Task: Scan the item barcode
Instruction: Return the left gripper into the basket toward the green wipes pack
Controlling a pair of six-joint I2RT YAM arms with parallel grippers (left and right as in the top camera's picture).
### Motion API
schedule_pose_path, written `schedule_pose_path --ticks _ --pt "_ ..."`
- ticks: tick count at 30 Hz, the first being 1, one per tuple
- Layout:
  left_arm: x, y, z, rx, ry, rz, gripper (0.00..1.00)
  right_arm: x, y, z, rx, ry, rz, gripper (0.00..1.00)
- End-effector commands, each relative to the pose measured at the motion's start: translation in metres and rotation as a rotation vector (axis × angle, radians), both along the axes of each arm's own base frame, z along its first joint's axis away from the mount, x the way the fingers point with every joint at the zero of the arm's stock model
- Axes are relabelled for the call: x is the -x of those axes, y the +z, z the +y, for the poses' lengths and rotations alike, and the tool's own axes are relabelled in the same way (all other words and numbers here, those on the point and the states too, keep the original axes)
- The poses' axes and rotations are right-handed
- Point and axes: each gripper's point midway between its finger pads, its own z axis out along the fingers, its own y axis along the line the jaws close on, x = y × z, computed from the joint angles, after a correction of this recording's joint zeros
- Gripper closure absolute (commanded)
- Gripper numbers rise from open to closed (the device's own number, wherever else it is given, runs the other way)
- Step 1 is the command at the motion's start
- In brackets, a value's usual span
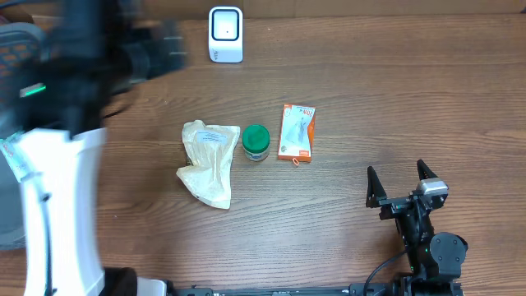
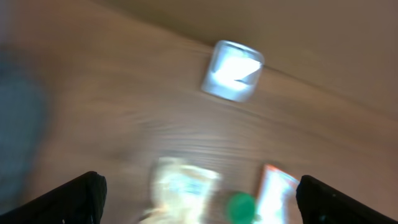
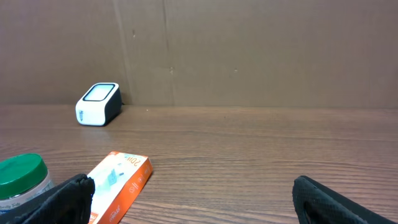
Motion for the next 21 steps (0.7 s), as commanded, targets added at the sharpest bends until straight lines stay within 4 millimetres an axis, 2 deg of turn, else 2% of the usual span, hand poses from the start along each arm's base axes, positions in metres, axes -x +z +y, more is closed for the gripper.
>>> schedule_pose_path --ticks 1,3,7,12,17,21 --pt "0.006 -0.027 0.079 -0.031 0.203 0.101 0.0 0.0 -0.001 0.0 -0.003 0.001 -0.006 0.0" --pt "0.017 -0.038 0.125 0.005 0.326 0.126 0.0 0.0 -0.001 0.0 -0.003 0.001 -0.006 0.0" --pt "0.031 -0.067 0.188 0.1 0.471 0.145 0.0 0.0 -0.001 0.0 -0.003 0.001 -0.006 0.0" --pt "0.053 -0.116 0.243 0.127 0.596 0.189 0.01 0.0 -0.001 0.0 -0.003 0.001 -0.006 0.0" --pt "0.071 -0.18 0.27 0.133 0.635 0.252 0.12 0.0 -0.001 0.0 -0.003 0.001 -0.006 0.0" --pt "0.076 -0.227 0.272 0.13 0.602 0.276 0.17 0.0 -0.001 0.0 -0.003 0.001 -0.006 0.0"
